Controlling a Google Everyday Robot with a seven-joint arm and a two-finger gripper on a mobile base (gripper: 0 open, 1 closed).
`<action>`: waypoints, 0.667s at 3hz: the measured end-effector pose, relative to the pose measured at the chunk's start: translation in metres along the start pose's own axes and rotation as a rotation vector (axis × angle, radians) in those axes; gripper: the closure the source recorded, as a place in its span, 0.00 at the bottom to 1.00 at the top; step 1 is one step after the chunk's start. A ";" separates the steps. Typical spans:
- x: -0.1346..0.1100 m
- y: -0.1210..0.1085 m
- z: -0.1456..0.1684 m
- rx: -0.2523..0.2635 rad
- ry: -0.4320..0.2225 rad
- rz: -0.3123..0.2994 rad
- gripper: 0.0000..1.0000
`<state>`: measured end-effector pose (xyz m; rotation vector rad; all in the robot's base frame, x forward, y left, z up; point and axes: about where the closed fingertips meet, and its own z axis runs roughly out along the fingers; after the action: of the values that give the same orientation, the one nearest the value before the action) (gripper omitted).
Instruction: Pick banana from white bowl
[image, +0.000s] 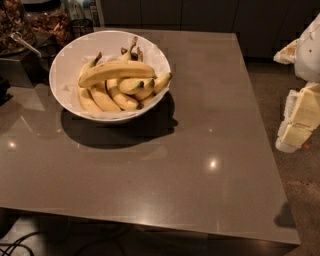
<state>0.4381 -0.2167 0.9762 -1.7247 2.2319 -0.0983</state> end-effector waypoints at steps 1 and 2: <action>0.000 0.000 0.000 0.000 0.000 0.000 0.00; -0.012 -0.002 -0.002 0.034 0.045 -0.010 0.00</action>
Offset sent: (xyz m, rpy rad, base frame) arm 0.0097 0.0262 0.0096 -0.1463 -0.0343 -0.0228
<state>0.4420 -0.2063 0.9815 -1.7329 2.2401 -0.1787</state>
